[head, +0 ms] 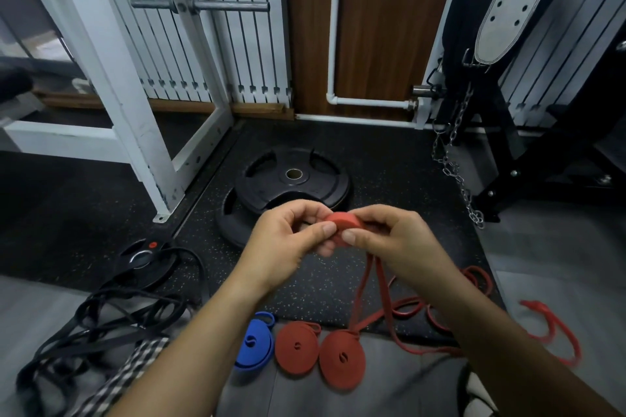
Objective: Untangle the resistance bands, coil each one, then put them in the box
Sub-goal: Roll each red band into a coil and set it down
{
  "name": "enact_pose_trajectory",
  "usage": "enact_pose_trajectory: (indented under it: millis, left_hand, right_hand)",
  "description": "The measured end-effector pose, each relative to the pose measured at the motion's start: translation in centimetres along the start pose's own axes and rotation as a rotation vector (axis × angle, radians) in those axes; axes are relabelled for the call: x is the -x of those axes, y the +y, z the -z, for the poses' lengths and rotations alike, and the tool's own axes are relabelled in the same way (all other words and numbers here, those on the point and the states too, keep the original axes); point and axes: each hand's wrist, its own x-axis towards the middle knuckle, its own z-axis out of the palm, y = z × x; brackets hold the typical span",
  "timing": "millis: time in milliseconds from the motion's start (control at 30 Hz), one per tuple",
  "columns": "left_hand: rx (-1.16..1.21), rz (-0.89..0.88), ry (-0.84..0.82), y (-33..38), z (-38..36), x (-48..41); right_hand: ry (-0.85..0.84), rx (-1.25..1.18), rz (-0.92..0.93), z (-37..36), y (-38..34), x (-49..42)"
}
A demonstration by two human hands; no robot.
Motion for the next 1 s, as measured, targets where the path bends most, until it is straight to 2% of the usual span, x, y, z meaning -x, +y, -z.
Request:
enact_pose_trajectory:
  millis: [167, 267, 333, 433, 467, 567, 600, 667, 733, 900, 1000]
  left_hand:
    - [0.433, 0.105, 0.102, 0.2, -0.7, -0.1]
    - [0.712, 0.195, 0.111, -0.3, -1.8, 0.0]
    - [0.822, 0.235, 0.100, -0.4, -2.2, 0.1]
    - [0.775, 0.255, 0.070, -0.7, -2.2, 0.1]
    - [0.662, 0.254, 0.054, -0.8, -2.0, 0.0]
    - [0.016, 0.130, 0.021, -1.2, -0.8, -0.5]
    - [-0.125, 0.068, 0.005, -1.2, -0.5, -0.6]
    - [-0.232, -0.012, -0.029, -1.1, -0.2, -0.6]
    - [-0.160, -0.012, -0.018, -0.9, -0.4, -0.5]
    - [0.164, 0.010, 0.032, -0.5, -1.2, -0.1]
    - [0.399, 0.077, 0.082, -0.5, -1.8, 0.1]
  right_hand:
    - [0.047, -0.376, -0.080, -0.3, 0.3, -0.1]
    - [0.071, -0.720, -0.101, -1.5, 0.3, 0.0]
    - [0.068, -0.819, -0.106, -1.7, 0.1, 0.1]
    - [0.093, -0.616, -0.111, -1.2, 0.3, 0.0]
    - [0.101, -0.490, -0.106, -0.8, 0.4, -0.1]
    - [0.086, 0.039, -0.028, 0.4, 0.8, -0.3]
    - [0.066, 0.202, 0.013, 0.7, 0.9, -0.4]
    - [0.014, 0.354, 0.073, 0.8, 0.8, -0.4]
    - [-0.021, 0.324, 0.087, 0.6, 0.6, -0.2]
    - [0.059, -0.163, -0.001, 0.8, 0.1, -0.1]
    - [0.036, -0.331, -0.034, 0.5, 0.1, -0.1]
